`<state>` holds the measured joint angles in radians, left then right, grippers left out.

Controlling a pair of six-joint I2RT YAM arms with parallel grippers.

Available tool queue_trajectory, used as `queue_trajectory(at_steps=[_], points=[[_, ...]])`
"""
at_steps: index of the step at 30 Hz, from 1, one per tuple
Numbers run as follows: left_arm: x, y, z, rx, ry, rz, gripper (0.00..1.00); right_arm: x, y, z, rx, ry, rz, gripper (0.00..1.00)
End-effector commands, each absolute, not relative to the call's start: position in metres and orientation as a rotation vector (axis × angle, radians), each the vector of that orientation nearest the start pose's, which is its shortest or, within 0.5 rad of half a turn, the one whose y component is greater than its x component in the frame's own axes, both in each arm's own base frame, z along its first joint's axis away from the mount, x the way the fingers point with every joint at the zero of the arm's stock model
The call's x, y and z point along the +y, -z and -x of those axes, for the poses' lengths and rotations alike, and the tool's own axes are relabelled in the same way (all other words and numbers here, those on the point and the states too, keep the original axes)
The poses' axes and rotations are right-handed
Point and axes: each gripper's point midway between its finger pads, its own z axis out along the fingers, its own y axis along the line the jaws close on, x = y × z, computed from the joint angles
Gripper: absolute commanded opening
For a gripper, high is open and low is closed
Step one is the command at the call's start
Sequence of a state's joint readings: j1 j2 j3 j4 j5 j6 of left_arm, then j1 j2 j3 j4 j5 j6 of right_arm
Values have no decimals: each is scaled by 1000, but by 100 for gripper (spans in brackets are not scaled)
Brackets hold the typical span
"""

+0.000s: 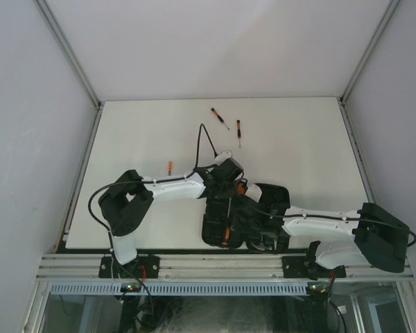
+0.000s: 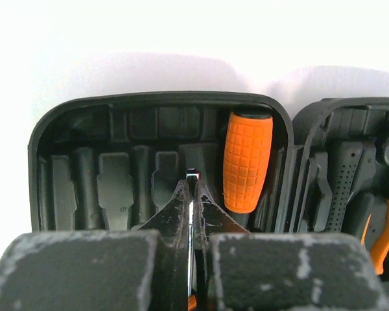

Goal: Sort the tools into containers
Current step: Adjust the screwdriver in the storage box.

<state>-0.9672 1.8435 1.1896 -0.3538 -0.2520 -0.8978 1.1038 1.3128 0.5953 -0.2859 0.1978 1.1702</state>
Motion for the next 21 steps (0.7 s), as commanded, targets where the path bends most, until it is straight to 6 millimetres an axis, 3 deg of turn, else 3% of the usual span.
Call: queue_trajectory(at_steps=[1, 6, 9, 12, 15, 21], points=[[-348, -23, -222, 2699, 416, -151, 1, 215, -6, -114, 2741, -375, -3, 4], [-359, -63, -245, 2594, 487, -219, 11, 252, -50, -136, 2600, -667, 61, 13], [-365, -83, -259, 2539, 519, -261, 20, 264, -73, -143, 2532, -812, 94, 19], [-367, -98, -267, 2489, 536, -317, 30, 264, -91, -148, 2473, -866, 81, 25], [-364, -110, -270, 2452, 570, -333, 35, 245, -94, -155, 2459, -793, -13, 27], [-345, -146, -261, 2347, 638, -343, 40, 179, -82, -165, 2471, -500, -274, 36]])
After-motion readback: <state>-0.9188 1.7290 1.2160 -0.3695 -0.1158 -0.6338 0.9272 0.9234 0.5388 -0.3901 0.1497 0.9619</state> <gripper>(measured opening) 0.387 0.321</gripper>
